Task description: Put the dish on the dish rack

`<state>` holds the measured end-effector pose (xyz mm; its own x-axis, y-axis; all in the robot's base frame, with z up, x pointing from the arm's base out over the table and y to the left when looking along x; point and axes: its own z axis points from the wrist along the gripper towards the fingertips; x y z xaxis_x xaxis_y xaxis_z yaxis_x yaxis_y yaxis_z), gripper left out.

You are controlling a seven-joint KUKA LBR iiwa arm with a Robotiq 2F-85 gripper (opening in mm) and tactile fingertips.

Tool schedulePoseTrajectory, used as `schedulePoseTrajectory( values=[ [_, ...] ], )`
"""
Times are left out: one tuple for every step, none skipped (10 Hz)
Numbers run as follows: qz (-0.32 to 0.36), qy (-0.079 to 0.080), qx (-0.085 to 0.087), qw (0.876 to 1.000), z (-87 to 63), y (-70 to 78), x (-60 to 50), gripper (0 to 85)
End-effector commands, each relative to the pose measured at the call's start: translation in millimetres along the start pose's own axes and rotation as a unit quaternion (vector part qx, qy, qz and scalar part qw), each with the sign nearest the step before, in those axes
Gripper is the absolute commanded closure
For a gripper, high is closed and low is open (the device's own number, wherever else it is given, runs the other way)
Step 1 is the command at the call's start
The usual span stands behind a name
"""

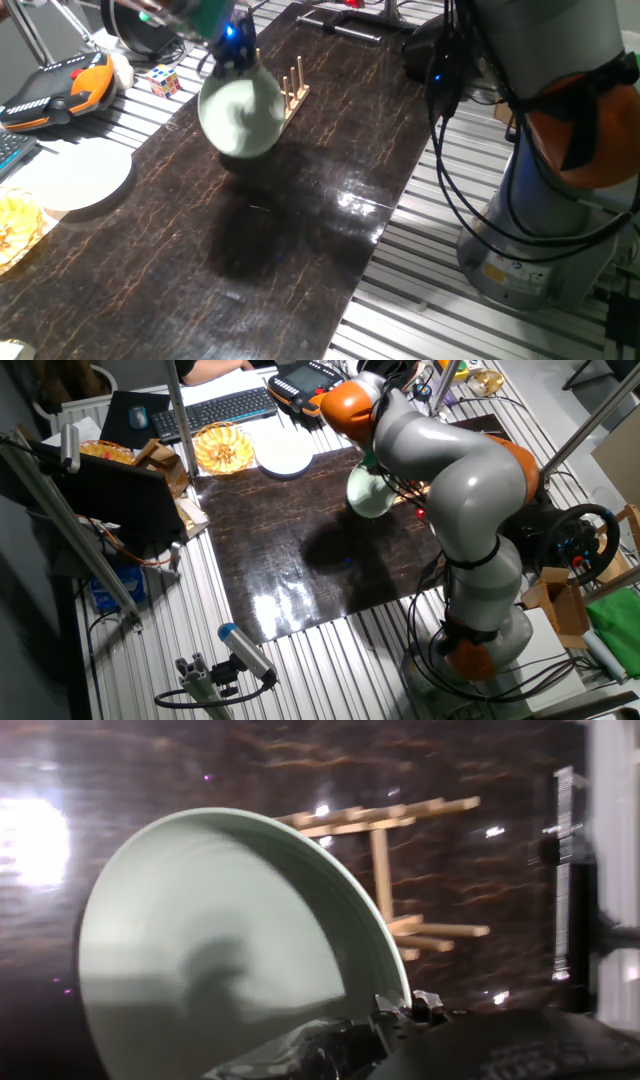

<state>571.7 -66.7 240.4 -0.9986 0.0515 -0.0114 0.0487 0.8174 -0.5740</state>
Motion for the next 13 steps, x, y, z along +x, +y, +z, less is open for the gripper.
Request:
schedulePoseTrajectory(
  values=[
    [-0.002, -0.006, 0.006, 1.000, -14.5, -30.9, -2.6, 83.0],
    [-0.009, -0.012, 0.017, 1.000, -14.4, -46.5, -5.9, 83.0],
    [-0.011, -0.018, 0.018, 1.000, -13.4, -60.8, -8.4, 83.0],
    [-0.014, -0.025, 0.022, 0.999, -12.2, -71.8, -9.3, 83.0],
    [-0.017, -0.030, 0.031, 0.999, -11.0, -83.3, -9.2, 83.0],
    [-0.021, -0.029, 0.030, 0.999, -9.5, -92.0, -8.7, 83.0],
    [-0.023, -0.033, 0.038, 0.998, -7.3, -97.4, -7.7, 83.0],
    [-0.020, -0.034, 0.042, 0.998, -4.9, -101.6, -6.4, 83.0],
    [-0.021, -0.036, 0.055, 0.998, -1.7, -106.5, -5.3, 83.0],
    [-0.020, -0.033, 0.056, 0.998, 1.3, -110.9, -4.4, 83.0],
    [-0.019, -0.035, 0.069, 0.997, 4.4, -115.5, -2.7, 83.0],
    [-0.015, -0.040, 0.080, 0.996, 7.4, -119.5, 0.0, 83.0],
    [-0.013, -0.040, 0.084, 0.996, 8.0, -121.3, 2.0, 83.0]
  ],
)
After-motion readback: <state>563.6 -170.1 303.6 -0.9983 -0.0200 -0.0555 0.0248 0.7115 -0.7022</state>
